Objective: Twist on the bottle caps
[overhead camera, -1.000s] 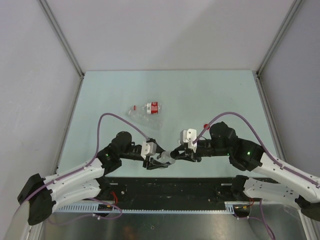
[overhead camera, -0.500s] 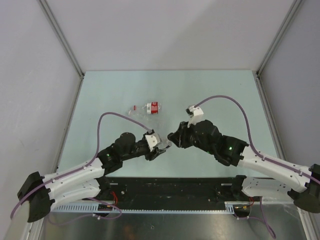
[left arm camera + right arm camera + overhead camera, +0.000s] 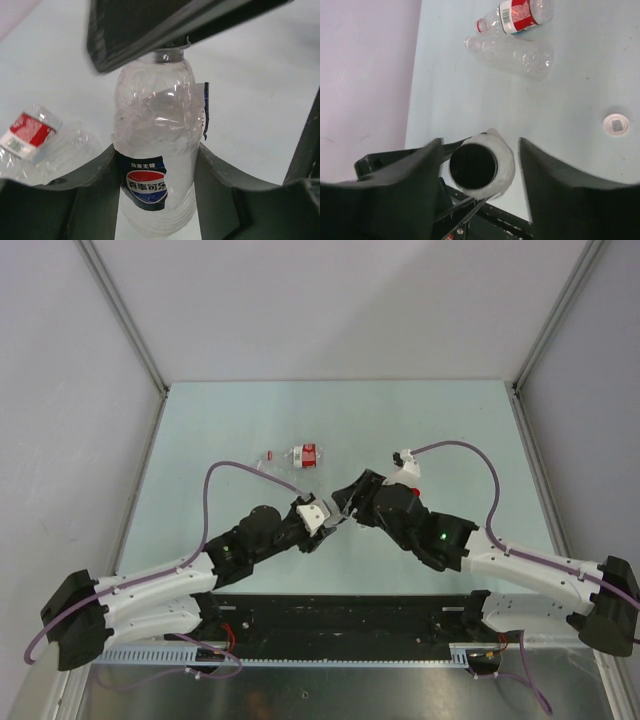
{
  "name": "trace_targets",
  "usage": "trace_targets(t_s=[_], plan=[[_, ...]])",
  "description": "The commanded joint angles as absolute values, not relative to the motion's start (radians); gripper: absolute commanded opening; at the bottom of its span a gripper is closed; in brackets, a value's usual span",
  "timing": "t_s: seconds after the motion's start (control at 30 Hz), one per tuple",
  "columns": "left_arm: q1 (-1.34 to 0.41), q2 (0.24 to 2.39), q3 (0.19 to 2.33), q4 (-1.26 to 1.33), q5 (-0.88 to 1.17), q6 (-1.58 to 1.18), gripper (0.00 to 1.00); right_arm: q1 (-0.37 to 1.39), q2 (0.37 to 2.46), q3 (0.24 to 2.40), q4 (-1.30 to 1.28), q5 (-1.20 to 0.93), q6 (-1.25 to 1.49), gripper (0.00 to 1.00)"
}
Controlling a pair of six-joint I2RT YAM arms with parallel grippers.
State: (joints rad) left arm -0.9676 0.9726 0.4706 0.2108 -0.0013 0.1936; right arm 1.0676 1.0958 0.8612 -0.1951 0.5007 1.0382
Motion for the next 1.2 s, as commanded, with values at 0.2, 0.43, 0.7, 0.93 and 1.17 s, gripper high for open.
trace_targets(t_s=[0.2,0.43,0.7,0.93,1.17], plan=[[-0.992,0.898,0.412,0.369,0.094,0.142,0.00,1.061,0.870,0.835,-0.012,0.219,0.452,0.99],[-0.994,0.846,0.410,0.319,0.258,0.160,0.00,1.048,0.691,0.798,-0.039,-0.012,0.084,0.99],[-0.991,0.798,0.420,0.215,0.408,0.217,0.00,1.041,0.553,0.729,-0.184,-0.352,-0.345,0.99],[-0.991,0.800,0.437,0.192,0.469,0.223,0.00,1.038,0.579,0.720,-0.204,-0.482,-0.383,0.94],[-0.991,0.798,0.458,0.164,0.517,0.229,0.00,1.036,0.642,0.727,-0.197,-0.440,-0.362,0.89]])
